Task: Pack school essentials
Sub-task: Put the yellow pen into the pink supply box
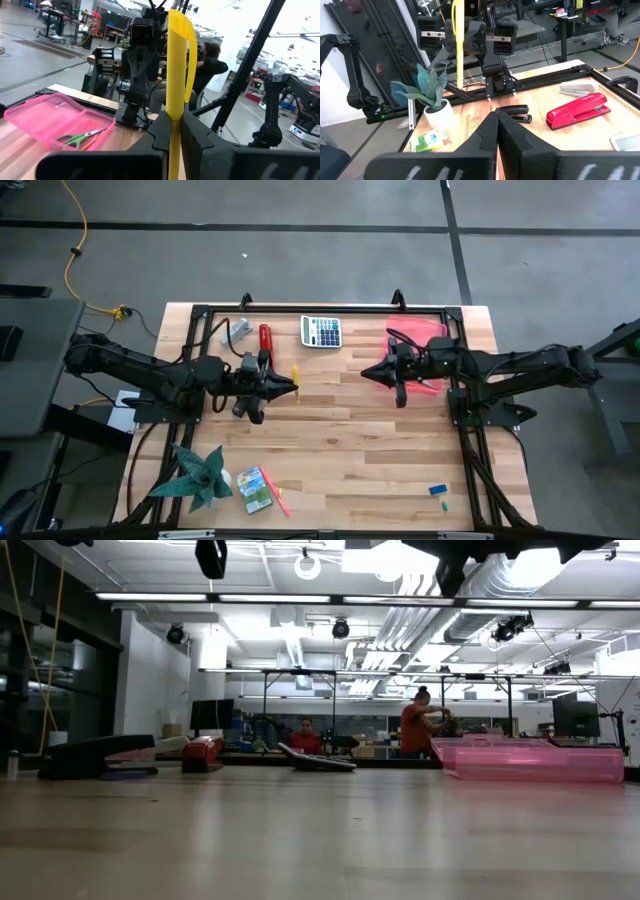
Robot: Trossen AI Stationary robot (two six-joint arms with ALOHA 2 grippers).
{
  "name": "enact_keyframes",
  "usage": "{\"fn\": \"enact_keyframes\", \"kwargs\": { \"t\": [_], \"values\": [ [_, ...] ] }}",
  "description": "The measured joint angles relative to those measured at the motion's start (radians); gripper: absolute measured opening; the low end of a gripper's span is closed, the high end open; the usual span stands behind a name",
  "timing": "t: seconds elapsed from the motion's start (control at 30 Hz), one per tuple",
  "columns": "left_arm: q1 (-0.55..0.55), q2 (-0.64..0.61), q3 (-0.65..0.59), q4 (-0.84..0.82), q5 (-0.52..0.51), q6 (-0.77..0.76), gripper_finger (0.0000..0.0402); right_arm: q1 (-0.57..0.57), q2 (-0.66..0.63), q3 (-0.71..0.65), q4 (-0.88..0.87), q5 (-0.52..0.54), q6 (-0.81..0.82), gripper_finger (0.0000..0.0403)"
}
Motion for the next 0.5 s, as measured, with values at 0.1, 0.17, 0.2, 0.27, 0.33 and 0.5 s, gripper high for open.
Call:
{"fn": "enact_keyframes", "kwargs": {
  "t": [0.1,0.17,0.2,0.27,0.33,0.5],
  "values": [
    [0.0,0.0,0.0,0.0,0.0,0.001,0.0003,0.0,0.004,0.0,0.0,0.0,0.016,0.0],
    [0.0,0.0,0.0,0.001,-0.002,0.013,0.0003,0.0,0.004,0.0,0.0,0.001,0.038,0.0],
    [0.0,0.0,0.0,0.001,-0.01,0.023,0.0003,0.0,0.004,0.0,0.0,0.001,0.054,0.0],
    [0.009,0.006,0.0,0.006,-0.02,0.039,0.0003,0.0,0.004,0.0,-0.005,0.001,0.093,0.0001],
    [0.027,0.012,0.001,0.009,-0.018,0.04,0.0003,0.0,0.005,0.0,-0.028,0.001,0.132,0.0005],
    [0.081,0.034,0.001,0.093,0.025,0.037,0.0003,0.0,0.021,0.0,-0.024,0.001,0.159,0.0069]
  ]
}}
